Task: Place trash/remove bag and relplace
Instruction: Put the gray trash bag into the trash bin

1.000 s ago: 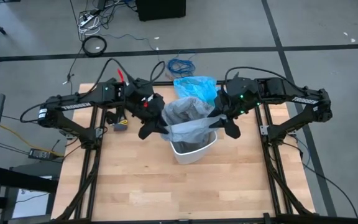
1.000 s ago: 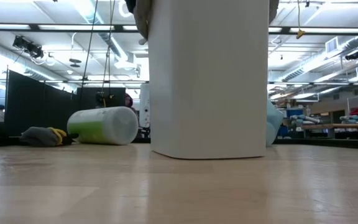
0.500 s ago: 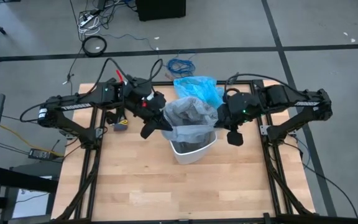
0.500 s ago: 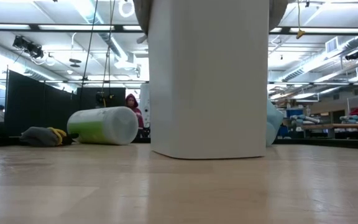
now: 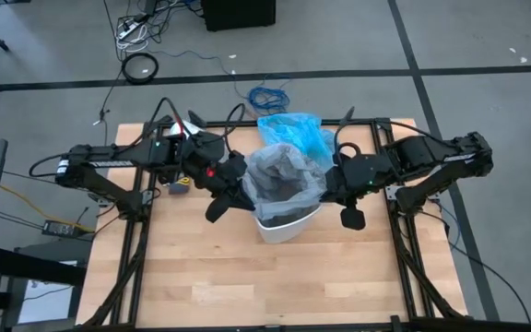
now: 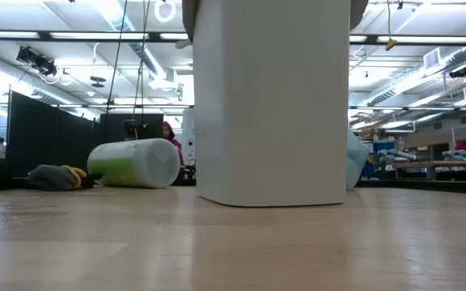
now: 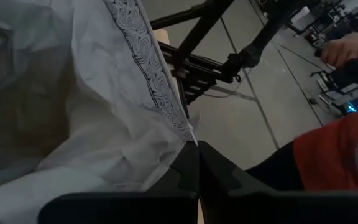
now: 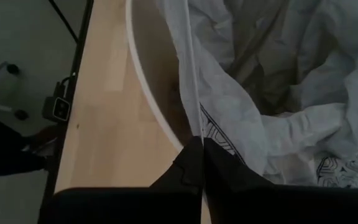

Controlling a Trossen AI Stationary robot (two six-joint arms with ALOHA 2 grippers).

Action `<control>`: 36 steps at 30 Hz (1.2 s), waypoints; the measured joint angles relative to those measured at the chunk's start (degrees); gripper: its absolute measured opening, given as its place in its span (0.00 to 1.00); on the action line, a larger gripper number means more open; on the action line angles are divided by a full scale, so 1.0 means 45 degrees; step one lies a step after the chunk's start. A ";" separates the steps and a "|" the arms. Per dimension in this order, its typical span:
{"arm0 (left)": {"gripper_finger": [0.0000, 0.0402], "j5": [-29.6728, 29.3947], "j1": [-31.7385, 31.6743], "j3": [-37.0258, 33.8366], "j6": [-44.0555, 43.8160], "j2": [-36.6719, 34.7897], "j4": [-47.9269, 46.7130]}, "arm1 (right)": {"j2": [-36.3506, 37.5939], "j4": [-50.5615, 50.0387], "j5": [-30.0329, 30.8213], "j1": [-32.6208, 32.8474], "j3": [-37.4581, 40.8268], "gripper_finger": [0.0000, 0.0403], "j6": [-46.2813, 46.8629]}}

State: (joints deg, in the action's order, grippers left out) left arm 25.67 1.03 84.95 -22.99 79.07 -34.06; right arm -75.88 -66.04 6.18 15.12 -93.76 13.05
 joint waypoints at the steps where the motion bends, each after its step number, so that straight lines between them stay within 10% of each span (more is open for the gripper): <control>1: 0.01 -0.0121 0.0113 0.0000 -0.0004 0.0000 0.0005 | 0.0000 0.0000 0.0098 0.0094 0.0000 0.00 0.0110; 36: 0.02 -0.4804 0.3137 0.0005 -0.0279 0.0135 -0.0170 | -0.2636 -0.0360 0.1724 0.1902 -0.0010 0.00 0.2036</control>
State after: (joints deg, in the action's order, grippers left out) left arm 4.05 15.15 84.97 -24.24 79.68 -34.83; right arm -87.74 -67.66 13.93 23.68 -93.80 22.21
